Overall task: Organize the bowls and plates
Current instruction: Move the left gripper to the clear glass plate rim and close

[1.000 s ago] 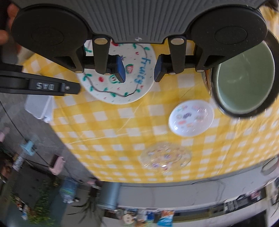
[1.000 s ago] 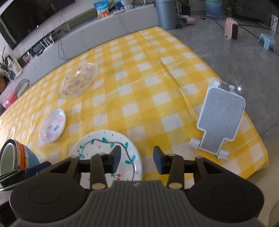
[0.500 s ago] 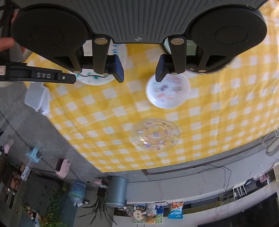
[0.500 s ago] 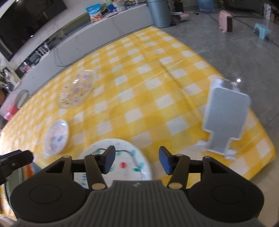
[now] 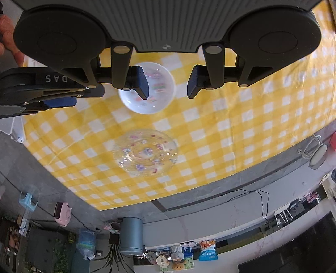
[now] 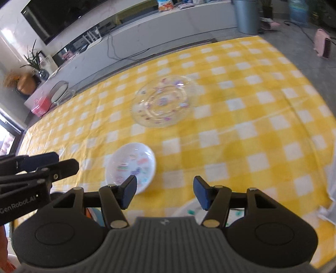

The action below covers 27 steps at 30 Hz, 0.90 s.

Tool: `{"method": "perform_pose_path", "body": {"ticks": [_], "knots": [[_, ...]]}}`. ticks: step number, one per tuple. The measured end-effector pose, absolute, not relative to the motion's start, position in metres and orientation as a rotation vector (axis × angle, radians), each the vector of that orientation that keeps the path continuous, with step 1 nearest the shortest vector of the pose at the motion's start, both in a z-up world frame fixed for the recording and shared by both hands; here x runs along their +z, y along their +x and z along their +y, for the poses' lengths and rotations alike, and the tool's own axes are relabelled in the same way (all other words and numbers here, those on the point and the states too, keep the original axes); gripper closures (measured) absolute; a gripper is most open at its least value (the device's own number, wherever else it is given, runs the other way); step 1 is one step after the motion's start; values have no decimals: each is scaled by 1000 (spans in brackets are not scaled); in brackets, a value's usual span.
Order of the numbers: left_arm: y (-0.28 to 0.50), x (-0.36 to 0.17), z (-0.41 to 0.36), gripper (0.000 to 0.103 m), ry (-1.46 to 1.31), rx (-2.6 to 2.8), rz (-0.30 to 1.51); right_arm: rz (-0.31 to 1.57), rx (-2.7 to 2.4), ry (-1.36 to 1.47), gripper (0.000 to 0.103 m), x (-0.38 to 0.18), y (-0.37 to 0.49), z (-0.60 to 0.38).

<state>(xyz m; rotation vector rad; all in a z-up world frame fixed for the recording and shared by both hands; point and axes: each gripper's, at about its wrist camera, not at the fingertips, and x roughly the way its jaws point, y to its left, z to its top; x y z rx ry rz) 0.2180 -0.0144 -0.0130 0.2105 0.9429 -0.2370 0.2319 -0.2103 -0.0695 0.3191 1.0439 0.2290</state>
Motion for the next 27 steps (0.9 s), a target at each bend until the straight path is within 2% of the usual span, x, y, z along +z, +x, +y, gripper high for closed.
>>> {"method": "perform_pose_path", "body": {"ticks": [10, 22, 27], "knots": [[264, -30, 26, 55, 126, -292, 1001, 1025, 271, 465, 48, -100, 255, -206], [305, -66, 41, 55, 90, -412, 1084, 1009, 275, 582, 69, -126, 275, -214], [321, -72, 30, 55, 77, -443, 1069, 1004, 253, 598, 69, -134, 289, -220]]}}
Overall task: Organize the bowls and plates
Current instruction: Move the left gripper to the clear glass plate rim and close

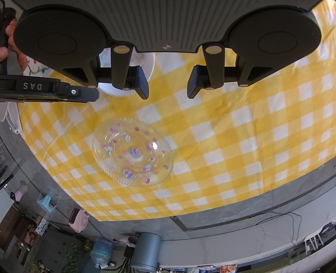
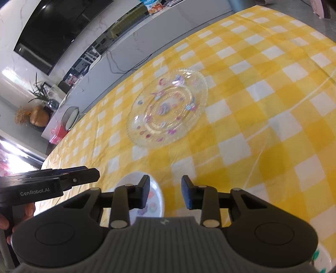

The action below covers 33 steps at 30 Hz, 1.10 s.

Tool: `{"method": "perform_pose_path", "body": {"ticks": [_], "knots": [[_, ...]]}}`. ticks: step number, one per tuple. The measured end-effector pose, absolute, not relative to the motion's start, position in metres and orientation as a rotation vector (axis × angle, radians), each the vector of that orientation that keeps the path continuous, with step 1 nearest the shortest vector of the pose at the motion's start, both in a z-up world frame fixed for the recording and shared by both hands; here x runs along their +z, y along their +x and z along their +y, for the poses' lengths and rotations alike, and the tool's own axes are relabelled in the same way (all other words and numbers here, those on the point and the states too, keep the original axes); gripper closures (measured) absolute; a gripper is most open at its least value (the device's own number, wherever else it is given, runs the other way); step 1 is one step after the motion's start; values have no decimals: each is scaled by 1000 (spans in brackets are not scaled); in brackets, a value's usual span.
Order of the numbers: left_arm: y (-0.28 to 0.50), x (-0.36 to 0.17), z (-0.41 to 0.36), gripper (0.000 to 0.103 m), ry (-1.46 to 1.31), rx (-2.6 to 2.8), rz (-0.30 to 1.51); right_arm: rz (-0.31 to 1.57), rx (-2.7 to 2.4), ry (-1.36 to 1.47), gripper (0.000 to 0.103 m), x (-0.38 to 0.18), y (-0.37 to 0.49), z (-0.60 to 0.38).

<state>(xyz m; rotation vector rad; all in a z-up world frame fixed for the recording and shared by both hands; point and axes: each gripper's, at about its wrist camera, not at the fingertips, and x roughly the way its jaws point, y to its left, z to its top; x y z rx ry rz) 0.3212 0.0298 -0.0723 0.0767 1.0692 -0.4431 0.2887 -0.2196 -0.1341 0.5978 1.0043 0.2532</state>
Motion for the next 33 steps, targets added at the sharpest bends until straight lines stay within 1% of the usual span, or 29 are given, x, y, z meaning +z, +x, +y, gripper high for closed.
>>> {"method": "perform_pose_path", "body": {"ticks": [8, 10, 11, 19, 22, 27, 30, 32, 33], "knots": [[364, -75, 10, 55, 59, -427, 1023, 937, 158, 724, 69, -141, 326, -246], [378, -79, 10, 50, 34, -420, 1026, 927, 132, 736, 69, -142, 333, -252], [385, -82, 9, 49, 25, -412, 1031, 924, 120, 740, 69, -143, 336, -255], [418, -104, 9, 49, -33, -381, 1054, 881, 102, 786, 71, -150, 345, -268], [421, -109, 8, 50, -28, -388, 1055, 877, 109, 792, 80, -153, 348, -268], [423, -110, 8, 50, -36, -402, 1037, 869, 120, 831, 83, -158, 351, -271], [424, -110, 7, 56, -45, -412, 1032, 865, 124, 859, 85, -161, 352, -272], [424, -110, 5, 62, -36, -409, 1026, 863, 123, 867, 88, -163, 352, -272], [424, -110, 6, 71, -44, -414, 1022, 863, 121, 873, 88, -164, 352, -273]]}}
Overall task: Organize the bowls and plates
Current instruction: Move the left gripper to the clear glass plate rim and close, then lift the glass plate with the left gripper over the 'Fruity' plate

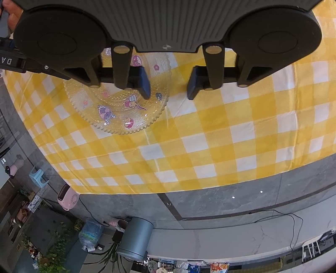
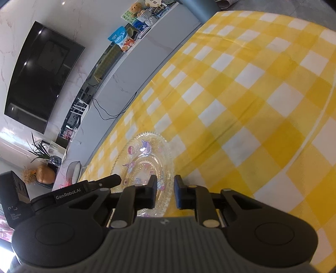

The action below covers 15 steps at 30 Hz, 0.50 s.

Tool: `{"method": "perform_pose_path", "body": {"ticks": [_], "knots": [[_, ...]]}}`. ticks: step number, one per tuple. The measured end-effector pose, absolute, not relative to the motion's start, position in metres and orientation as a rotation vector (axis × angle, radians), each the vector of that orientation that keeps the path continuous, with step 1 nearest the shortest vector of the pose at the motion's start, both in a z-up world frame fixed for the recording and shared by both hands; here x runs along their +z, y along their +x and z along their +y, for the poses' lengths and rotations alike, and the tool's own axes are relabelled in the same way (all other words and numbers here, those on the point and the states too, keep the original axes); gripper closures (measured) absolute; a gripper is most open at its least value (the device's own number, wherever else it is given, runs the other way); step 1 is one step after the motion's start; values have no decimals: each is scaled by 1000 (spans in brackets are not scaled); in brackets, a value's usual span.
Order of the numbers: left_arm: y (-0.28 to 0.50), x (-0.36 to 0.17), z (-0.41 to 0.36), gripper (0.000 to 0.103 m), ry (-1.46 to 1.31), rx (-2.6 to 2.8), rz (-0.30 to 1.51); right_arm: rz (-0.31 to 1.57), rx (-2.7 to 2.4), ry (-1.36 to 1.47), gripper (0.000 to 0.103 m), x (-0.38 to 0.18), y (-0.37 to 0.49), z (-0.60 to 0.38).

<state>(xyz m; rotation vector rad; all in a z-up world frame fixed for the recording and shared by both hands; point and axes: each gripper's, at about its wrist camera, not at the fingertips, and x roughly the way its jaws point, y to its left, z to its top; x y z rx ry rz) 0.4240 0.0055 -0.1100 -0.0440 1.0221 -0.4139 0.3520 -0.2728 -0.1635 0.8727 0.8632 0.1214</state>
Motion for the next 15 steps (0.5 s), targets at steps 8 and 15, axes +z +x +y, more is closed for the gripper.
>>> {"method": "perform_pose_path", "body": {"ticks": [8, 15], "knots": [[426, -112, 6, 80, -138, -411, 1041, 877, 116, 1000, 95, -175, 349, -283], [435, -116, 17, 77, -266, -400, 1071, 885, 124, 1130, 95, -185, 347, -291]]}}
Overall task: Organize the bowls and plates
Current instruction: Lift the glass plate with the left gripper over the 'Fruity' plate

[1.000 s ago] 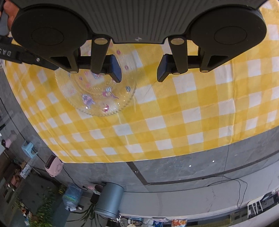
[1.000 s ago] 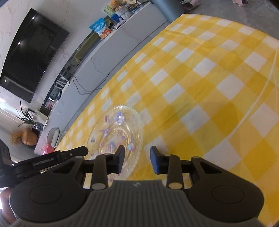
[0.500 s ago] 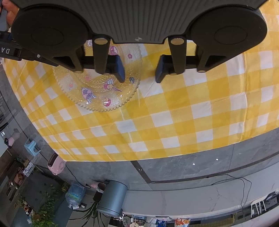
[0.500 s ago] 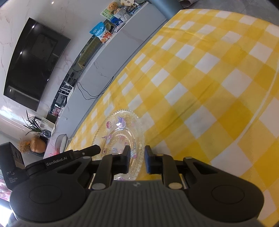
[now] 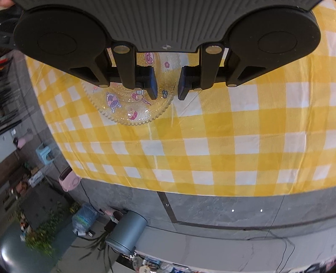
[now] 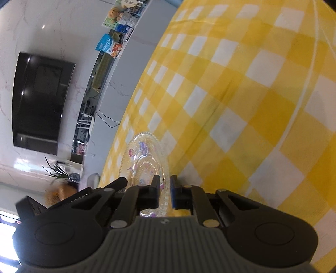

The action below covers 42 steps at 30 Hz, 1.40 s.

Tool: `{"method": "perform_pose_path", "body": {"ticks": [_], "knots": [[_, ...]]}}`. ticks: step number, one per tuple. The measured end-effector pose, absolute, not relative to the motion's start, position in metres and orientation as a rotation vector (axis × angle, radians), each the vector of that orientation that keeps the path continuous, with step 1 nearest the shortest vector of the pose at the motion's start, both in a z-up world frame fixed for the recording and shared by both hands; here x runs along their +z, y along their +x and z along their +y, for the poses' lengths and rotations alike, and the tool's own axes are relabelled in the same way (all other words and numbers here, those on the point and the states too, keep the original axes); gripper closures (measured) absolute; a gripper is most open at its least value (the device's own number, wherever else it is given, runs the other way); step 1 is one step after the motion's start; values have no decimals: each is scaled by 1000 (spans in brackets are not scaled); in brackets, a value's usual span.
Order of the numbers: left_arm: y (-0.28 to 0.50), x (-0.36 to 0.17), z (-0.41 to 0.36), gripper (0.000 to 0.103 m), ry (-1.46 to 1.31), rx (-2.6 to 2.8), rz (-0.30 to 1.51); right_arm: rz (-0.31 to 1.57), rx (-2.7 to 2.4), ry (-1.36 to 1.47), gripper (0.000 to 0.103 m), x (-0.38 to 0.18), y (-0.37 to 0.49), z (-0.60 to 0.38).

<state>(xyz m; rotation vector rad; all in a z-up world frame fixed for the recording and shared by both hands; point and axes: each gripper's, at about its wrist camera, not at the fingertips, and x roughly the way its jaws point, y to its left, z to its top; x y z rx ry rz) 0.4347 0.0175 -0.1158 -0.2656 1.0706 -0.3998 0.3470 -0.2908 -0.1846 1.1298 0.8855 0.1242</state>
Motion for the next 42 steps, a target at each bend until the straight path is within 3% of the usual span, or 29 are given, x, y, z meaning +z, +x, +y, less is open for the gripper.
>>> {"method": "perform_pose_path", "body": {"ticks": [21, 42], "knots": [[422, -117, 36, 90, -382, -373, 1060, 866, 119, 1104, 100, -182, 340, -287], [380, -66, 5, 90, -352, -327, 1067, 907, 108, 1225, 100, -159, 301, -312]]}}
